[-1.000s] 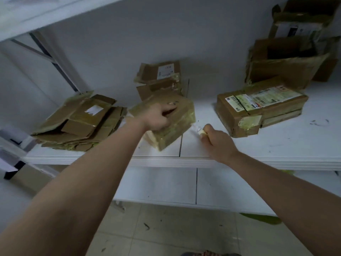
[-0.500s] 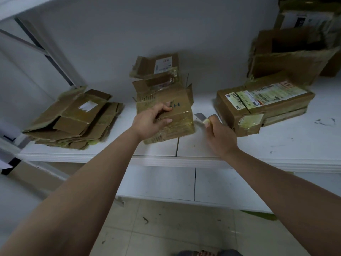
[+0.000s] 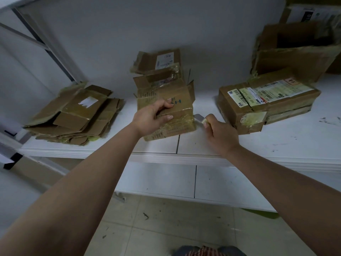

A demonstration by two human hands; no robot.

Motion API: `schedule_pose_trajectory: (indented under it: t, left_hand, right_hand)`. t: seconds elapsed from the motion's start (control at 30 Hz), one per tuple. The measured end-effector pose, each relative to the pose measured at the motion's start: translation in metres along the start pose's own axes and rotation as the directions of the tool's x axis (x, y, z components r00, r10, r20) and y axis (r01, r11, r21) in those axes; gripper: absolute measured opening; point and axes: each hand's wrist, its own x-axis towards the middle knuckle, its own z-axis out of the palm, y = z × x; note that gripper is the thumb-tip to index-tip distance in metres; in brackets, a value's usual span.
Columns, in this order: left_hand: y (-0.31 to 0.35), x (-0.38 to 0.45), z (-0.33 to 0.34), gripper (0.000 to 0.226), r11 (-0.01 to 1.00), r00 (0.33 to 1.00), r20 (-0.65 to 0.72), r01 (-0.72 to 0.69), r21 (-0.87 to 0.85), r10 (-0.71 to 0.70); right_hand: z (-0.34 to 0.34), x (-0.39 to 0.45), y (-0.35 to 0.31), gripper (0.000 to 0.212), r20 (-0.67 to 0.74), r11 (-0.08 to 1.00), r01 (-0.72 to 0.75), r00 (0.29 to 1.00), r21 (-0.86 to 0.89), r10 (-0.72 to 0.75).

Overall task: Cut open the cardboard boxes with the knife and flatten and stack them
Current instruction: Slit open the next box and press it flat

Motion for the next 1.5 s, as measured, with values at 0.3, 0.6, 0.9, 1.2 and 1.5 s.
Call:
schedule_pose_trajectory:
  t: [0.3, 0.6, 0.9, 1.2, 1.5]
  left_hand:
    - [0.0, 0.001, -0.001, 0.028, 1.0, 1.0, 0.022, -0.016, 0.006, 0.015]
    - [0.014, -0.006, -0.024, 0.054, 0.881, 0.992, 0.125, -0.071, 0.468, 0.014]
    - [-0.022, -0.021, -0.013, 0.047, 0.94, 0.997, -0.033, -0.055, 0.336, 0.07]
    - [-0.029, -0.015, -0.009, 0.042, 0.874, 0.986, -0.101, -0.069, 0.481, 0.133]
    - [-0.031, -0.016, -0.016, 0.045, 0.889, 0.988, -0.061, -0.099, 0.447, 0.14]
  right_hand:
    - [-0.002, -0.007, -0.008, 0.017, 0.112, 0.937, 0.096, 0.992, -0.335, -0.061]
    - [-0.01, -0.013, -0.006, 0.026, 0.008, 0.982, -0.05, 0.999, -0.185, 0.052]
    - [-0.012, -0.005, -0.013, 0.027, -0.179, 0.97, 0.109, 0.972, -0.219, -0.15]
    - [-0.007, 0.007, -0.046, 0.027, -0.209, 0.829, 0.5, 0.809, -0.248, -0.55]
    - [-0.012, 0.009, -0.076, 0.051, 0.296, 0.897, 0.317, 0.928, -0.309, -0.226]
